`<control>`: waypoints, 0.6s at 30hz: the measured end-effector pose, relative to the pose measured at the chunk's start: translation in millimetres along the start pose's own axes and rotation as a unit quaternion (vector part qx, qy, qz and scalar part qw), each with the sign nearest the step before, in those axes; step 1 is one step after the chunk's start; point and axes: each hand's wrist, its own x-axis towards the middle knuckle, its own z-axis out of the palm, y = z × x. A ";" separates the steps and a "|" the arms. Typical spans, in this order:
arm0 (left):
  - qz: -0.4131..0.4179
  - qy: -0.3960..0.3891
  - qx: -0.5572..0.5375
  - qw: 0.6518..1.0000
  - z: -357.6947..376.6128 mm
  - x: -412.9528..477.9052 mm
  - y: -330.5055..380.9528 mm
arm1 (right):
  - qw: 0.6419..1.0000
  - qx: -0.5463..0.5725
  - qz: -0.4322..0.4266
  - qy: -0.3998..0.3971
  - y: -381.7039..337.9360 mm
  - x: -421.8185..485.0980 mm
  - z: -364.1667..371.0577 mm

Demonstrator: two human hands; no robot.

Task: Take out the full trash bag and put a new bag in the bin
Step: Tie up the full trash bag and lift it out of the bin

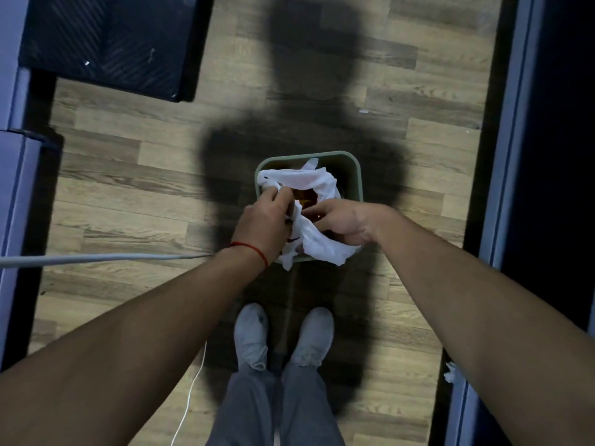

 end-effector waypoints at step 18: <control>0.034 -0.033 -0.027 0.998 -13.2 1.5 -7.1 | 0.882 0.123 -0.099 0.444 -11.8 -19.1 9.4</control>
